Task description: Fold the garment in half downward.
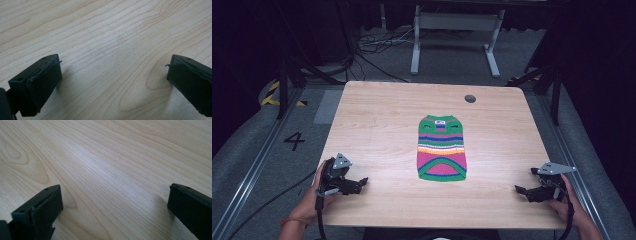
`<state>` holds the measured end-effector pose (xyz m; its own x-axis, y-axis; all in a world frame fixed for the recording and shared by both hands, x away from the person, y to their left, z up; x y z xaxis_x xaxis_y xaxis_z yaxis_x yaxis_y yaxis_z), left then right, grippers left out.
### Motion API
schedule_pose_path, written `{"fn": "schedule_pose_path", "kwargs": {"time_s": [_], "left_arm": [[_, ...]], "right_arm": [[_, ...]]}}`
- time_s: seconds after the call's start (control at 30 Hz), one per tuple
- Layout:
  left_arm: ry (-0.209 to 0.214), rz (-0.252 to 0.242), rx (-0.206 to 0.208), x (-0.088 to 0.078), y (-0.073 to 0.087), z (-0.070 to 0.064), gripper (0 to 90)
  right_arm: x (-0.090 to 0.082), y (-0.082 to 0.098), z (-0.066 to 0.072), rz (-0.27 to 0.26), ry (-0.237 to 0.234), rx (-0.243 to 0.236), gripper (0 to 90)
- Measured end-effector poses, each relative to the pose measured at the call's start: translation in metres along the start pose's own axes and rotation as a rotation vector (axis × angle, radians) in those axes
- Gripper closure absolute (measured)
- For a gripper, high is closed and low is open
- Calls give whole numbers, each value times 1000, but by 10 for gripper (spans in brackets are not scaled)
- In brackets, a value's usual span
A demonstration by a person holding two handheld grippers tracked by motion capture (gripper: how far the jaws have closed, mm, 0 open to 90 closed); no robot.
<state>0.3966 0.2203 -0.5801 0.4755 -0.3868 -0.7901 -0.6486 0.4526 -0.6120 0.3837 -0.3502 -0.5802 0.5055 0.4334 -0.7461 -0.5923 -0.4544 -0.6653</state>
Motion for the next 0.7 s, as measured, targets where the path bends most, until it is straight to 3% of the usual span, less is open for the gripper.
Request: {"fn": "schedule_pose_path", "kwargs": {"time_s": [0.03,0.13,0.23,0.27,0.6,0.7], "left_arm": [[-4,0,12,0,0,1,1],[-3,-3,-7,-1,2,-1,3],[13,-2,27,-4,5,-1,3],[45,1,65,-8,9,-1,3],[57,2,78,-11,13,0,4],[46,32,66,-12,11,1,17]], "right_arm": [[0,0,0,0,0,0,3],[0,0,0,0,0,0,2],[0,0,0,1,-1,0,2],[0,0,0,1,0,0,3],[2,-2,-6,1,14,19,7],[3,-4,-7,5,15,24,43]]}}
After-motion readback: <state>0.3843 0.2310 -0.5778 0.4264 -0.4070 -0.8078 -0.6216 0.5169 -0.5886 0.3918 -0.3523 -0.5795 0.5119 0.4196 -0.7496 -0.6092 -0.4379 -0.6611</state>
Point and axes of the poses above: each handheld gripper's, and its own axes: x roughly forward along the jaws, y roughly out of its underside, z roughly to its left, the point moved 10 cm from there along x, roughly forward along the jaws, and after that the axes turned 2 degrees about z, right-handed, at the moved point
